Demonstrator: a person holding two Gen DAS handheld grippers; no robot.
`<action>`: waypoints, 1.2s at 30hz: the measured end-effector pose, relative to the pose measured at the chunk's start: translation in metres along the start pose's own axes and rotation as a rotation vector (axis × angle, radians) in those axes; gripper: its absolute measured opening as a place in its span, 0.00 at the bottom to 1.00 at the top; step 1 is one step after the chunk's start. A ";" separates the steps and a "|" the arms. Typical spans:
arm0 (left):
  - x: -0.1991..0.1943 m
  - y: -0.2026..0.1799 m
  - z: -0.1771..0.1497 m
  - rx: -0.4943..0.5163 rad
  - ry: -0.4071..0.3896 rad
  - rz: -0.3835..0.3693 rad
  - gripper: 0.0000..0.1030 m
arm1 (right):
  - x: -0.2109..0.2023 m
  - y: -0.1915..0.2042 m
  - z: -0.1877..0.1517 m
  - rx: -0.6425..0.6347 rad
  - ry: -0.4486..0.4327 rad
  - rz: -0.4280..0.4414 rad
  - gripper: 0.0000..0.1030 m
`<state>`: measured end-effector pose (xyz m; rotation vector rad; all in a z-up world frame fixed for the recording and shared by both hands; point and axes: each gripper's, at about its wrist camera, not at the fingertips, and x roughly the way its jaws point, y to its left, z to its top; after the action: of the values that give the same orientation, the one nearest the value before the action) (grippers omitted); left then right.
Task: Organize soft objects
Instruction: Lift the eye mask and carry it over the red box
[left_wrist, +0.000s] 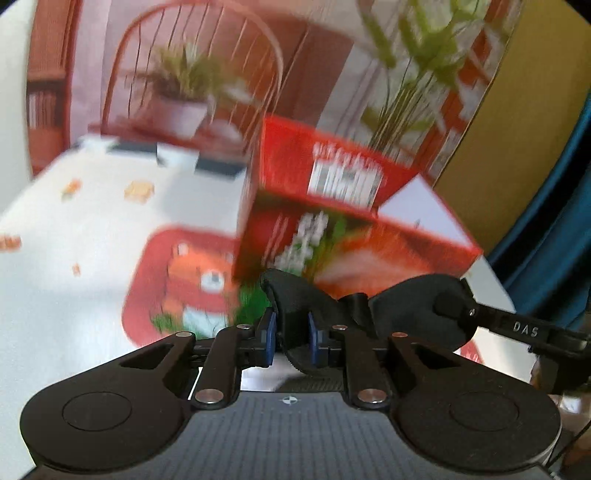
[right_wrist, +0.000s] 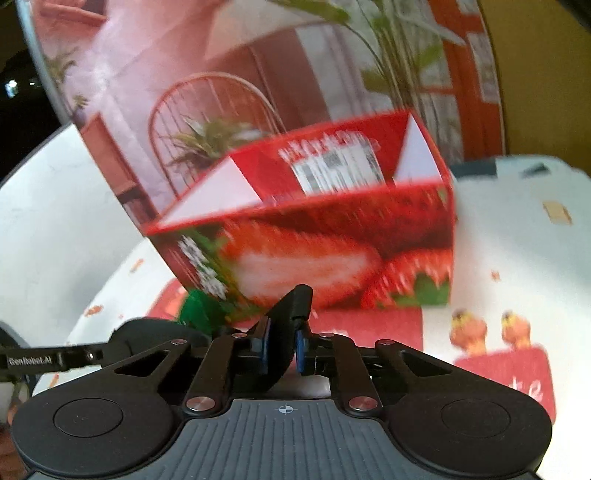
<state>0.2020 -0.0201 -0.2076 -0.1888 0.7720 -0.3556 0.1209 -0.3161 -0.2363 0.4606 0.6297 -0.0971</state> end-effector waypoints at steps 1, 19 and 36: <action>-0.005 -0.001 0.004 0.006 -0.021 0.000 0.17 | -0.002 0.003 0.004 -0.010 -0.010 0.005 0.12; 0.008 -0.048 0.102 0.151 -0.239 0.007 0.14 | -0.002 0.027 0.097 -0.173 -0.138 0.000 0.11; 0.158 -0.067 0.133 0.294 -0.009 0.099 0.14 | 0.119 -0.019 0.133 -0.256 0.036 -0.195 0.11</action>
<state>0.3845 -0.1375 -0.1964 0.1238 0.7079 -0.3693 0.2855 -0.3863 -0.2189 0.1529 0.7110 -0.1911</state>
